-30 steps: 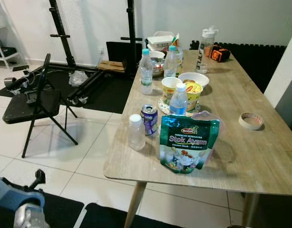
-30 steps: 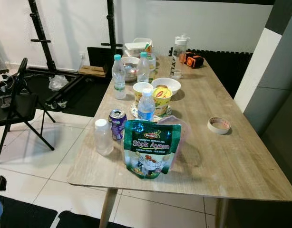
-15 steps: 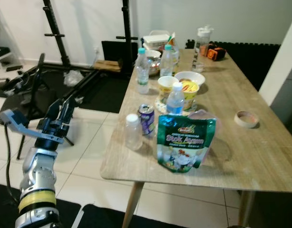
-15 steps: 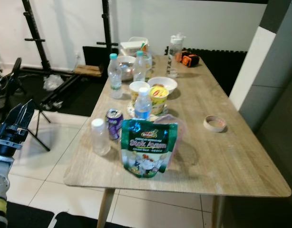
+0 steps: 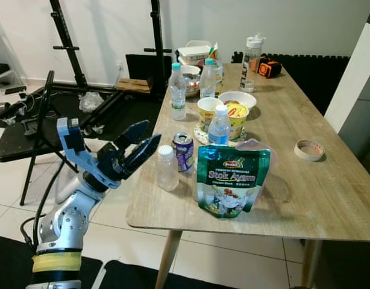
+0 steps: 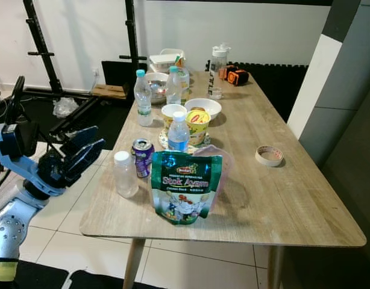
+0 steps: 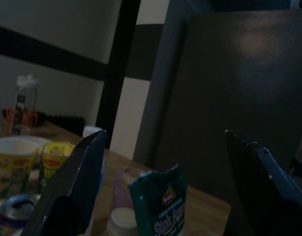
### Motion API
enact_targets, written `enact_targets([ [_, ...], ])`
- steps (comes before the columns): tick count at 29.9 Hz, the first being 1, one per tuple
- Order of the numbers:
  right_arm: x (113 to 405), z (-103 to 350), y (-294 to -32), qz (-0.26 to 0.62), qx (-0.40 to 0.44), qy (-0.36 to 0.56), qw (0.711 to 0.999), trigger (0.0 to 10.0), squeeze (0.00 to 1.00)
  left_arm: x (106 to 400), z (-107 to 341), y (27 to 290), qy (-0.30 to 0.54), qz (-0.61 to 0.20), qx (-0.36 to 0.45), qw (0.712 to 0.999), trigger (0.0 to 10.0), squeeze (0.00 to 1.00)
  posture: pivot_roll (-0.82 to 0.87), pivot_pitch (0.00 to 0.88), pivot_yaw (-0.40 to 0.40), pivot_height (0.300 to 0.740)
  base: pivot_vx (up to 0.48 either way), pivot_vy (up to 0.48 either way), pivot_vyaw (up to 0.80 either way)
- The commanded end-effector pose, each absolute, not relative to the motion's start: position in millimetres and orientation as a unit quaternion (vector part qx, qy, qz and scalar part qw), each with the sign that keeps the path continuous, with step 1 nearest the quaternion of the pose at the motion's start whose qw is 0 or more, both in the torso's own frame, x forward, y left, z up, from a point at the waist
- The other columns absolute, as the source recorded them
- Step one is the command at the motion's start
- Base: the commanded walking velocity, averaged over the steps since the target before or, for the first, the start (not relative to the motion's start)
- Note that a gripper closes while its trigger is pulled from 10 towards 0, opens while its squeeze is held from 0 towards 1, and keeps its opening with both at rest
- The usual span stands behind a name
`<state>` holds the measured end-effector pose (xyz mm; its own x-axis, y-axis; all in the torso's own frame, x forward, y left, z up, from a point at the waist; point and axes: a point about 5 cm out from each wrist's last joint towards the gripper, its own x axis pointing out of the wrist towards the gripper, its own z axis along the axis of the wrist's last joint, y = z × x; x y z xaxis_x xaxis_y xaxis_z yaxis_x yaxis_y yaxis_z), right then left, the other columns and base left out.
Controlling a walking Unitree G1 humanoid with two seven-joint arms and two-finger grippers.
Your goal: Restocking fridge
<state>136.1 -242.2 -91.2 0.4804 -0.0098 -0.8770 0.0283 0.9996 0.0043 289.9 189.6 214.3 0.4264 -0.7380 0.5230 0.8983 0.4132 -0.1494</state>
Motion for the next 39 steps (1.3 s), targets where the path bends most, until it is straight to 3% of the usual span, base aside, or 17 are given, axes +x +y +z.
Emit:
enact_targets([
  [1,134.0,-92.0,-241.8,-0.013,0.013,0.513,0.858,10.0,0.00,288.4,210.3,180.9,-0.182,-0.498,-0.207,0.822,10.0,0.00,-0.07,0.017,0.004,0.740,0.000,0.000,0.00],
  [5,133.4,-92.5,-240.7,-0.014,0.015,0.512,0.858,10.0,0.00,305.1,203.7,196.6,-0.194,-0.396,-0.229,0.868,10.0,0.00,-0.07,0.016,0.008,0.740,0.000,0.000,0.00],
  [10,131.2,-93.4,-240.1,-0.013,0.016,0.515,0.857,10.0,0.00,310.1,206.2,209.2,-0.208,-0.354,-0.256,0.875,10.0,0.00,-0.07,0.017,0.007,0.740,0.000,0.000,0.00],
  [18,128.8,-93.9,-241.1,-0.013,0.015,0.518,0.855,10.0,0.00,304.2,209.2,199.6,-0.207,-0.392,-0.256,0.859,10.0,0.00,-0.06,0.019,0.002,0.740,0.000,0.000,0.00],
  [22,129.9,-93.8,-240.2,-0.012,0.017,0.517,0.856,10.0,0.00,299.7,205.0,176.0,-0.181,-0.443,-0.246,0.843,10.0,0.00,-0.05,0.024,-0.004,0.740,0.000,0.000,0.00],
  [39,130.8,-93.9,-238.7,-0.010,0.016,0.517,0.856,10.0,0.00,309.1,202.0,130.1,-0.137,-0.496,-0.240,0.823,10.0,0.00,-0.08,0.028,0.002,0.740,0.000,0.000,0.00],
])
